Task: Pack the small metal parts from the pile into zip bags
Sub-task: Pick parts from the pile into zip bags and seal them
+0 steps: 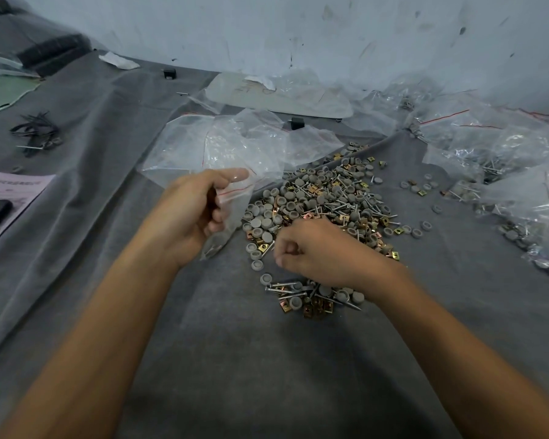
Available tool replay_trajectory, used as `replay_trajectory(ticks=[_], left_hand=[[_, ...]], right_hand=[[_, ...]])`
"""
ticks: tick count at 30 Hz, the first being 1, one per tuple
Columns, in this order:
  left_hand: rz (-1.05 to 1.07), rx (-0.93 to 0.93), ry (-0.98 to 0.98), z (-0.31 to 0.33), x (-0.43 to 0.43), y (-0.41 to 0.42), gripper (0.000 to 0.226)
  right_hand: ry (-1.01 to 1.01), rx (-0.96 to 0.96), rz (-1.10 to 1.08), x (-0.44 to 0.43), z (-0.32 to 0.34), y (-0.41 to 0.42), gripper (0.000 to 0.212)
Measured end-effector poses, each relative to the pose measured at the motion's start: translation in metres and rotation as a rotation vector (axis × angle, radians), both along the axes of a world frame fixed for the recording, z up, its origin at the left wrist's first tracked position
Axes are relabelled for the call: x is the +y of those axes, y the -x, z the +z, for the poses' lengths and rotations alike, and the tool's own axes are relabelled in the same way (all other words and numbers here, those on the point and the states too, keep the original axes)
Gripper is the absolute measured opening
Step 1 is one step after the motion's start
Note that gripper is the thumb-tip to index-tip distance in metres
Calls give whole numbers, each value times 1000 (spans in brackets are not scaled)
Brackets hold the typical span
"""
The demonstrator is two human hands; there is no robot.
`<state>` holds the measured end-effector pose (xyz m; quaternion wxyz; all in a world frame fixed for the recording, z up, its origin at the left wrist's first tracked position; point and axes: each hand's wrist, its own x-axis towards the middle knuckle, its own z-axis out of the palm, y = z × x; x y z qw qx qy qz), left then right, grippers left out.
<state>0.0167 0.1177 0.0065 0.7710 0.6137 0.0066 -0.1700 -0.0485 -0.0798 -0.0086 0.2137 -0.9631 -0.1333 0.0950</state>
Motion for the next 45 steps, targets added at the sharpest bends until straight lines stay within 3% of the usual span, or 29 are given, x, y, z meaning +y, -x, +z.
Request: replay_trajectory(ticks=[3,5,10,15,28,36,42,45], left_hand=[[7,-46,-60,-1,-4,4,36],[-13,-68,-81,-1,-7,7,37],[-37,-72,-120,-2,-13,11,36],[-47,-69,-115,-2,-14,12,36],[-117,-117,-163,-5,-19,16,39],[-191,-212,-265,-7,-24,22,38],[-241,-247,-283,-4,-23,23,34],[-234,-265,-300,-2,-23,24,32]], right_hand=[[29,141,34,0,6,11,17],[100,137,79,4,6,17,24],[205,99,119,10,5,21,14],[127,123,70,-2,5,18,3],[45,-53,-61,-31,17,13,7],[-239,-310,-151,-29,50,17,8],[-46,-335,-60,-11,64,10,15],[-44,-330,-36,-9,67,9,16]])
